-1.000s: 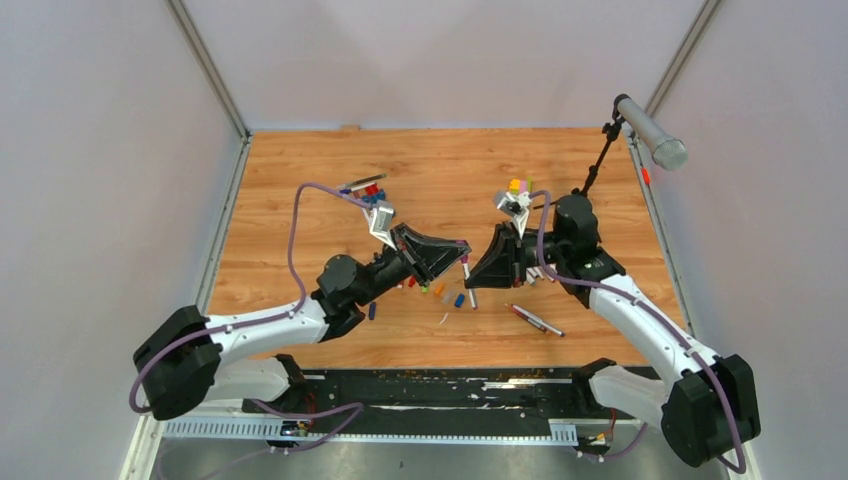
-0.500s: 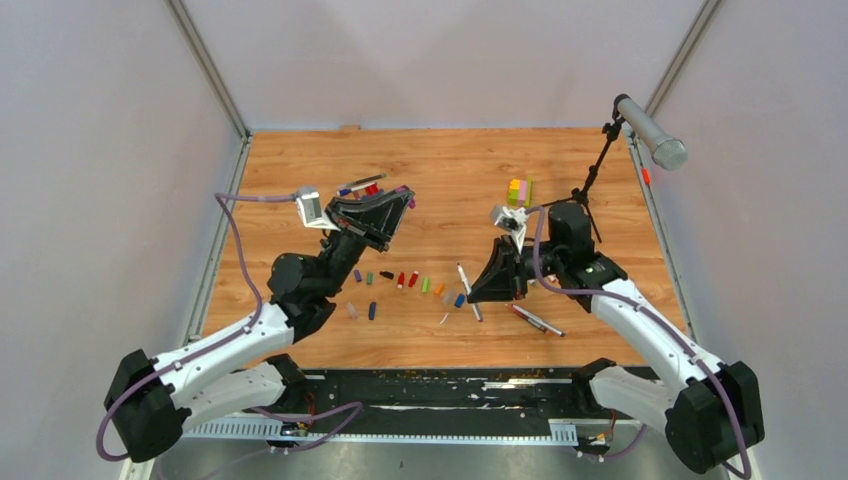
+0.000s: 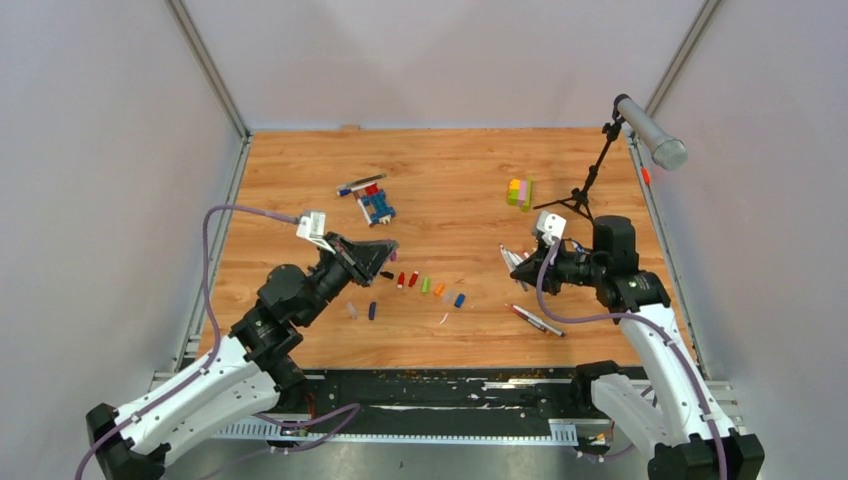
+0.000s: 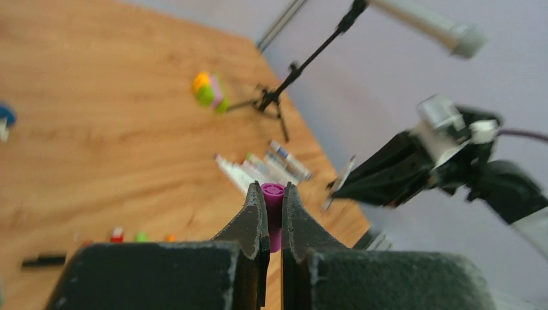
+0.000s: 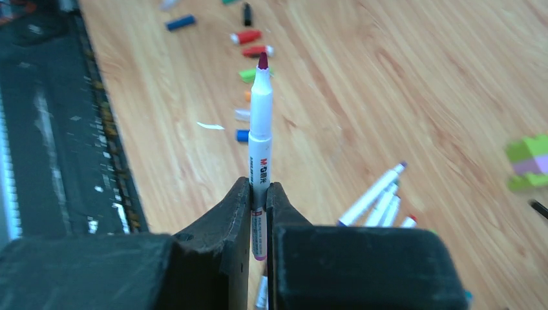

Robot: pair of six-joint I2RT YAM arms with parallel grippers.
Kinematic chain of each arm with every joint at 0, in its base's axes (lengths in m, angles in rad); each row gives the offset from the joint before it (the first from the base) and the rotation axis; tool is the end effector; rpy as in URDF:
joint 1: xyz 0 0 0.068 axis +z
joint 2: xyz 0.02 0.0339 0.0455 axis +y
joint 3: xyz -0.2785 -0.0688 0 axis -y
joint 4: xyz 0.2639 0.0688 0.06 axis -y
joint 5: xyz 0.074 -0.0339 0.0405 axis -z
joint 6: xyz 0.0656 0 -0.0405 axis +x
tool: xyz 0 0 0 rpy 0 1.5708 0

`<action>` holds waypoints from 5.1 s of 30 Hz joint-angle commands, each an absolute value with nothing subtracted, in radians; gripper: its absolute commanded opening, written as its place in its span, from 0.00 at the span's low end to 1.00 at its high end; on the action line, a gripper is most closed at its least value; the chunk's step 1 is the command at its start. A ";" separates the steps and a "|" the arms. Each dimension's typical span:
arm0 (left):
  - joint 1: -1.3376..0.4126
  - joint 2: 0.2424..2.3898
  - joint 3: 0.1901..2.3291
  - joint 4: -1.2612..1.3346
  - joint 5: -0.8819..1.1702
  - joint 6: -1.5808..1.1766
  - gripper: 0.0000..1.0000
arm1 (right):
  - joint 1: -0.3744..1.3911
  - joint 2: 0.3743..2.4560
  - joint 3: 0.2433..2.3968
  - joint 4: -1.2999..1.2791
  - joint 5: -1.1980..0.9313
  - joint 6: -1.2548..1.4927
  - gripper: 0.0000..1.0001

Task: Open the pen caps
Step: Place the pen cap at the center of the board, then place the pen at the center of the board, then pick up the pen from the center of the board.

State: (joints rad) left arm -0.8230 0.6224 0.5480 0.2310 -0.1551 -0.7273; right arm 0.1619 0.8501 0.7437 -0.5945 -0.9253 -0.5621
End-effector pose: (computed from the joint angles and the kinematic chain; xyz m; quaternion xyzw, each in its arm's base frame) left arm 0.1424 -0.1386 0.3377 -0.0279 0.6498 -0.4945 0.5766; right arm 0.1808 0.0826 0.2812 -0.4633 0.6924 0.3217 0.4500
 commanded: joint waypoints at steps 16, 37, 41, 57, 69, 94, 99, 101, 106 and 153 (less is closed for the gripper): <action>-0.844 1.040 0.564 -0.371 -0.227 -0.963 0.00 | 0.107 0.971 0.774 -0.718 -0.721 -0.727 0.02; -0.857 1.255 0.603 -0.348 -0.304 -0.942 0.23 | 0.107 0.986 0.773 -0.732 -0.730 -0.745 0.03; -0.857 1.256 0.611 -0.359 -0.304 -0.941 0.28 | 0.107 0.988 0.775 -0.737 -0.729 -0.749 0.04; -0.857 0.993 0.644 -0.398 -0.316 -0.791 0.57 | 0.100 1.003 0.787 -0.802 -0.615 -0.816 0.05; -0.835 0.629 0.488 -0.308 -0.332 -0.673 1.00 | 0.094 1.163 0.713 -0.906 -0.338 -0.920 0.10; -0.835 0.585 0.516 -0.335 -0.398 -0.606 1.00 | 0.092 1.269 0.804 -0.909 -0.298 -0.848 0.31; -0.810 0.610 0.532 -0.272 -0.394 -0.552 1.00 | 0.092 1.192 0.941 -1.018 -0.465 -0.813 0.33; -0.778 0.640 0.544 -0.236 -0.362 -0.534 1.00 | 0.092 1.174 0.984 -1.041 -0.561 -0.799 0.33; -0.629 0.754 0.602 -0.179 -0.235 -0.517 1.00 | 0.092 1.150 0.998 -1.050 -0.807 -0.818 0.34; -0.261 2.046 1.566 -0.553 -0.197 -0.523 0.54 | 0.069 1.025 0.897 -0.979 -0.835 -0.842 0.35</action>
